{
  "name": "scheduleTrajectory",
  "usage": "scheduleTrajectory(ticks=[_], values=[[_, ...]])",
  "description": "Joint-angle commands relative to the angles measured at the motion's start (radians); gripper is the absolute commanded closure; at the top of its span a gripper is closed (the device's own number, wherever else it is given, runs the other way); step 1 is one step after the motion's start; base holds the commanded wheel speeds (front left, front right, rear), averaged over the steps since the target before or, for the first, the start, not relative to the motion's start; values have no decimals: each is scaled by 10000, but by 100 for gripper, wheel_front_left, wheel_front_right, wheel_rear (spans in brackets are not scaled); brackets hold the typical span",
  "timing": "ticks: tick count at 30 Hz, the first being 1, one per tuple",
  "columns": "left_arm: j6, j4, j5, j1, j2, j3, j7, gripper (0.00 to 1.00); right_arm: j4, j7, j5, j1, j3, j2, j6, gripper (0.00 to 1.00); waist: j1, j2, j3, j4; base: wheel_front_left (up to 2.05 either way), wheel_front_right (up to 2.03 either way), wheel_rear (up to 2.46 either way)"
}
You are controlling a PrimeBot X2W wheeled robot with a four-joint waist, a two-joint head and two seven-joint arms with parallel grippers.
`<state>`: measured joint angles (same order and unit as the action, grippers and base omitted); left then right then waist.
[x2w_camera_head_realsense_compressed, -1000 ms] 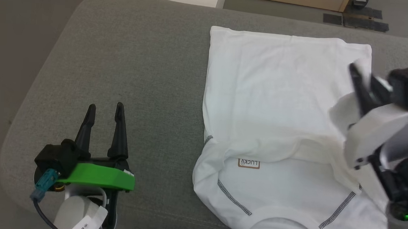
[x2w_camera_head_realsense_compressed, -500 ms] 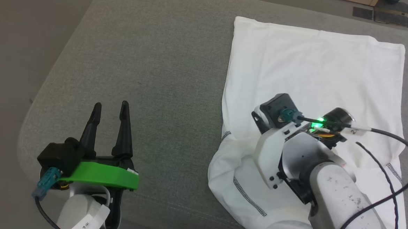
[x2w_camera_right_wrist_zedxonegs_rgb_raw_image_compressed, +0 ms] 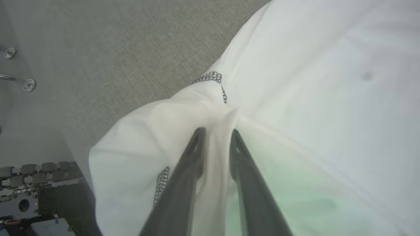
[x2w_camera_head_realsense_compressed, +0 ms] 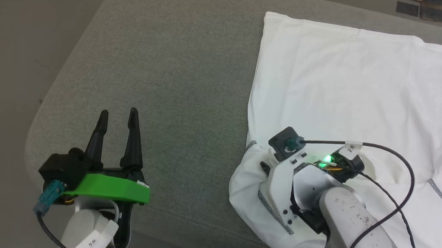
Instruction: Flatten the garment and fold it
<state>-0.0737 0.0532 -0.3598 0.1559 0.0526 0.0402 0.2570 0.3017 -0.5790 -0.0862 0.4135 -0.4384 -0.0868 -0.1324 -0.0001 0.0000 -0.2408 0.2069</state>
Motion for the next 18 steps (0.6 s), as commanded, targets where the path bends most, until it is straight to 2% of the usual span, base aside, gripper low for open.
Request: scheduleTrajectory(ticks=[1, 6, 13, 18], values=[[40, 11, -49, 71, -24, -23, 47, 0, -175, 175, -217, -77, 103, 49, 17, 0, 1, 0, 136, -115, 0, 0, 0], [14, 79, 111, -91, -24, -116, 47, 0, -1556, 1044, -900, -531, 989, 147, 17, 0, 1, 0, 538, -437, 0, 0, 0], [-87, 170, 296, -357, -24, -233, 47, 0, -3846, 2653, -1044, -1671, 2771, 237, 17, 0, 1, 0, 1046, -1076, 0, 0, 0], [-151, 289, 398, -304, -23, -186, 47, 0, -4420, 3928, -897, -2474, 3974, 281, 17, 0, 1, 0, 1053, -1565, 0, 0, 0]])
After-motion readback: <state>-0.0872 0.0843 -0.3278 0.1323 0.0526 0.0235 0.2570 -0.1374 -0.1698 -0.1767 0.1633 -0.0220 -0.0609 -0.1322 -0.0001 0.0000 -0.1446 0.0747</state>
